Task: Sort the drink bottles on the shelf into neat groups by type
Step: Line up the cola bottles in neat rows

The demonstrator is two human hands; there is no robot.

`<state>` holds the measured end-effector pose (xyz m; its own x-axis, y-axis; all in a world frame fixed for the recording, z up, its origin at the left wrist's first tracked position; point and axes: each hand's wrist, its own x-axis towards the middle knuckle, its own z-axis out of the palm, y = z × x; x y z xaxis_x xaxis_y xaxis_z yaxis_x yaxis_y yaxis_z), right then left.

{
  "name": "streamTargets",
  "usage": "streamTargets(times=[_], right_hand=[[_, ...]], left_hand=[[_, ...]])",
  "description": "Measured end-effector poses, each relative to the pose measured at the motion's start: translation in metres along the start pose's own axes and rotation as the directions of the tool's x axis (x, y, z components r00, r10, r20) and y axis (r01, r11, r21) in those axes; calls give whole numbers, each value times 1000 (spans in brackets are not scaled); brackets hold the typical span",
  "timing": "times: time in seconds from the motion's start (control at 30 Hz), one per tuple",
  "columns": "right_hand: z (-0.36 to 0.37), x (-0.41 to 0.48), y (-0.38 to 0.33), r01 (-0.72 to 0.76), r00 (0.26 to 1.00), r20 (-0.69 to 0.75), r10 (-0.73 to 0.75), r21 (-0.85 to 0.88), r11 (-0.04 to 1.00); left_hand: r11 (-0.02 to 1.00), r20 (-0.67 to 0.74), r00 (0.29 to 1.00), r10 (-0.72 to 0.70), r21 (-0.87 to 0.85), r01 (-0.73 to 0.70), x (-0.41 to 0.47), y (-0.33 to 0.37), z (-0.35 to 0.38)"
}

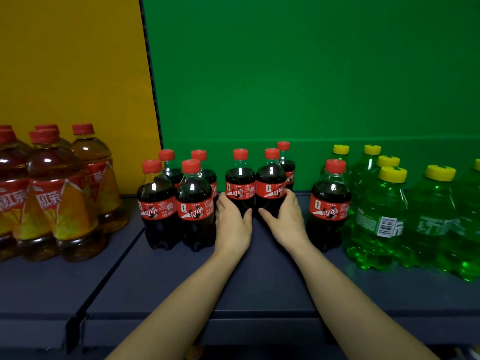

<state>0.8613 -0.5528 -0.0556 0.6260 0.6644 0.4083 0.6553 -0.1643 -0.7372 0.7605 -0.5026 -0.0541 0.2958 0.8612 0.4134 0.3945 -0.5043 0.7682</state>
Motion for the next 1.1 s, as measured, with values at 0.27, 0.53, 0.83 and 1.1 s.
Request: streamTargets(times=[0.27,0.53,0.83,1.1], right_hand=[[0,0,-3,-10,1000,-2,10,6,1000],[-28,4,-41,59,988,-156,-16,277,959],[-89,83,-104,10,999,38,-8,-72,997],[-127,144,-88,109,847,479,230,-579,808]], left_hand=[[1000,7,1000,-30,-3,30,-2,4,-1],[1000,118,993,18,2,-19,-13,10,-11],[998,131,991,35,-50,-29,-13,12,-14],[991,176,982,72,-121,-51,-15,12,-16]])
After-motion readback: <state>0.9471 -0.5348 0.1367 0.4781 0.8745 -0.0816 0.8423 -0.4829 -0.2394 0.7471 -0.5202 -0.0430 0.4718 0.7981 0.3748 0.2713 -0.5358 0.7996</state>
